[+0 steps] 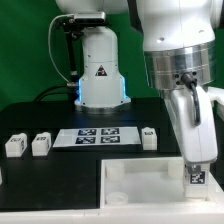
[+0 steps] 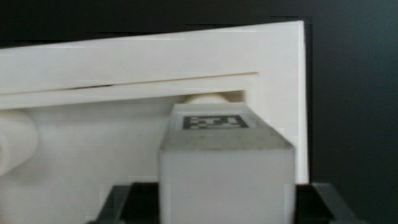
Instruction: Assemble one leg
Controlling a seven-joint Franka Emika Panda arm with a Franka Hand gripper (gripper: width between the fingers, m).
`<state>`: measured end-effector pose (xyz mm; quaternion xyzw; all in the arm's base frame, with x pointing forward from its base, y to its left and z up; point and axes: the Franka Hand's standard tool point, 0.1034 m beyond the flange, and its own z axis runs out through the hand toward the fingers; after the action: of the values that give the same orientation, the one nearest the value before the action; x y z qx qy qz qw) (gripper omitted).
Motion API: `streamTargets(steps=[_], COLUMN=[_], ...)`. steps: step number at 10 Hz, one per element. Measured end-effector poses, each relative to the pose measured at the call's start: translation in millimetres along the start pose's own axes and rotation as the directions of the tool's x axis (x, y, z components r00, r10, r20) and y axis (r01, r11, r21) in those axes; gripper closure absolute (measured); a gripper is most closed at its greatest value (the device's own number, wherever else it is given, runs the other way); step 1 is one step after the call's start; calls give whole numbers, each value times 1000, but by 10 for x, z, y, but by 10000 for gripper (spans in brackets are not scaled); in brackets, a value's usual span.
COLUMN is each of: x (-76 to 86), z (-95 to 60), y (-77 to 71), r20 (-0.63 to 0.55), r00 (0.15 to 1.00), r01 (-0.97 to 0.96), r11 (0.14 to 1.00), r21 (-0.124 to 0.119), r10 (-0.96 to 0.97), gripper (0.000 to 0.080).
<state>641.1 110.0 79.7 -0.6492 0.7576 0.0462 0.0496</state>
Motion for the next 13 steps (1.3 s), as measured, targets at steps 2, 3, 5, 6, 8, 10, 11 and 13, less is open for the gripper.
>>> streamTargets(steps=[2, 3, 5, 6, 8, 10, 11, 13], x=[5, 26, 52, 55, 60, -66, -153, -138], z=[9, 25, 34, 38, 43, 43, 30, 31], y=[0, -8, -6, -6, -5, 22, 41, 31], r20=[-1, -6, -15, -17, -19, -46, -33, -24], r00=[994, 961, 862, 802, 703, 420, 236, 78], r01=[110, 277, 507, 597, 711, 906, 969, 994], r11=[994, 961, 862, 802, 703, 422, 238, 80], r21=[0, 12, 17, 15, 11, -45, -71, -74], r10=[-110, -277, -506, -597, -710, -906, -971, -997], gripper=[430, 430, 180, 180, 151, 150, 150, 150])
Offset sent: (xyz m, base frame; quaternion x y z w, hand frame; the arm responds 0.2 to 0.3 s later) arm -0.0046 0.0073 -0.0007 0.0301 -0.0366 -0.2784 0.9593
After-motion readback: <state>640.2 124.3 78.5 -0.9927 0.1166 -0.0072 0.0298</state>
